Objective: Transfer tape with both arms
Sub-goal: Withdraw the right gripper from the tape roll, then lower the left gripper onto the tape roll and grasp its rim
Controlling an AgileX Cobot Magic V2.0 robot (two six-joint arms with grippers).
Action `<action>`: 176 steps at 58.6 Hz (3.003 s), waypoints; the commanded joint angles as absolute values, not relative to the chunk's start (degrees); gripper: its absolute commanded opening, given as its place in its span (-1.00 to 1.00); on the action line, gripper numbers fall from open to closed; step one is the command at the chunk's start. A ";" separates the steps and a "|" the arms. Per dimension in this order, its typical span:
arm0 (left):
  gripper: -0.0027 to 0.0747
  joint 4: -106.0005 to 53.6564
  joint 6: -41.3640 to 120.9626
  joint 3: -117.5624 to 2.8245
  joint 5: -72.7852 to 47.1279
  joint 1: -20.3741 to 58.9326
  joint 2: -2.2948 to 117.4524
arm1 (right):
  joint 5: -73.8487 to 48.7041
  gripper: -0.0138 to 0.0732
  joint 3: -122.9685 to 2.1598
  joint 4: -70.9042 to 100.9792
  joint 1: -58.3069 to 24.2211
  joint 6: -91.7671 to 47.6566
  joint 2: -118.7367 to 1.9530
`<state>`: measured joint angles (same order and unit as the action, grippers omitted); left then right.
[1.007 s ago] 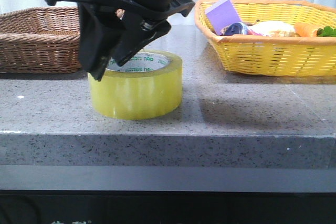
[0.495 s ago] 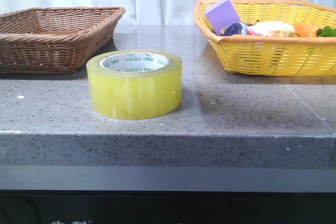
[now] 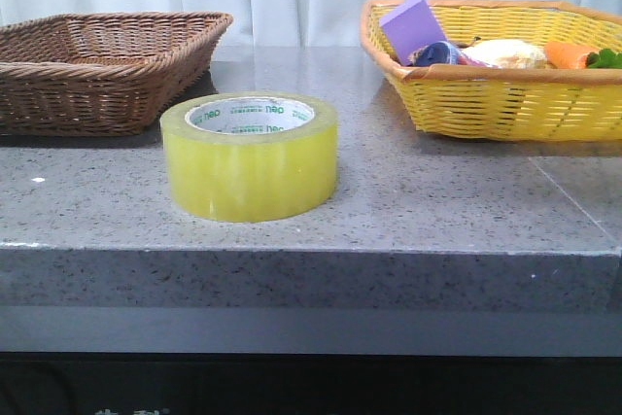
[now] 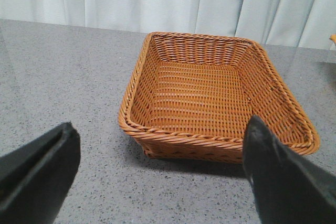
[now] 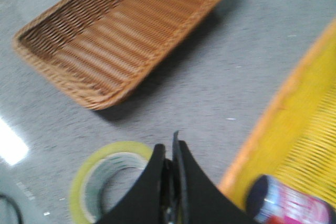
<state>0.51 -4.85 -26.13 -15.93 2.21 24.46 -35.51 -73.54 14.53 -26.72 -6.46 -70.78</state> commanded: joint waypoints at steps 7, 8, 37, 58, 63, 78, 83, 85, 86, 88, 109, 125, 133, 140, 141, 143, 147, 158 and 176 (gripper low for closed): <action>0.67 0.46 -5.01 -28.22 -11.68 2.03 25.12 | -26.93 -0.96 -65.73 13.58 -19.04 -6.44 -59.95; 0.67 0.46 -5.01 -28.22 -11.68 2.03 25.12 | -26.36 -0.96 -64.84 13.57 -18.69 -6.44 -59.24; 0.67 0.46 -5.01 -28.22 -11.68 2.03 25.12 | -4.74 -0.96 -27.13 11.90 -17.49 -6.44 -30.84; 0.67 -1.52 -5.01 -30.31 -16.82 2.70 26.69 | 0.92 -0.96 -21.50 11.90 -17.49 -6.44 -24.39; 0.67 -2.12 -5.01 -34.02 -23.39 4.82 29.99 | 2.28 -0.96 -21.50 11.90 -17.49 -6.44 -24.39; 0.67 -2.91 -5.01 -43.09 -30.15 18.01 43.12 | 2.71 -0.96 -21.50 11.90 -17.49 -6.44 -24.39; 0.67 -3.01 -5.63 -45.25 -30.27 23.35 48.42 | 2.71 -0.96 -21.50 11.90 -17.49 -6.44 -24.39; 0.67 -3.01 -6.31 -46.22 -30.41 25.31 50.94 | 2.71 -0.96 -21.50 11.90 -17.49 -6.44 -24.39; 0.67 -3.01 -6.74 -46.67 -30.61 26.08 51.90 | 2.71 -0.96 -21.50 11.90 -17.49 -6.44 -24.39; 0.67 -3.01 -8.29 -48.00 -31.07 27.98 54.88 | 2.71 -0.96 -21.50 11.90 -17.49 -6.44 -24.39; 0.67 -5.52 -14.47 -60.00 -37.35 37.04 74.71 | 2.54 -0.96 -21.50 11.90 -17.49 -6.44 -24.39; 0.67 -5.80 -14.47 -63.80 -35.87 37.04 82.57 | 2.54 -0.96 -21.50 11.90 -17.49 -6.44 -24.39; 0.65 -6.66 -14.47 -63.80 -35.25 37.04 84.47 | 2.54 -0.96 -21.50 11.90 -17.49 -6.44 -24.39; 0.28 -6.87 -14.47 -63.80 -35.25 37.04 84.59 | 2.54 -0.96 -21.50 11.90 -17.49 -6.44 -24.39; 0.17 -6.87 -14.47 -63.80 -35.25 37.04 84.59 | 2.54 -0.96 -21.50 11.90 -17.49 -6.44 -24.39; 0.00 -6.87 -14.47 -63.80 -35.25 37.04 84.59 | 2.54 -0.96 -21.50 11.90 -17.49 -6.44 -24.39; -0.27 -6.87 -14.47 -63.80 -35.25 37.04 84.59 | 2.54 -0.96 -21.50 11.90 -17.49 -6.44 -24.39; -0.77 -6.87 -14.47 -63.80 -35.25 37.04 84.59 | 2.54 -0.96 -21.50 11.90 -17.49 -6.44 -24.39; -0.77 -6.99 -14.47 -69.14 -38.18 39.22 80.76 | 2.60 -0.96 -21.50 11.90 -17.49 -6.44 -24.39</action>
<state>-5.87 -14.02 -64.84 -41.33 38.37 85.17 -2.23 -19.95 12.33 -17.95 -6.46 -24.26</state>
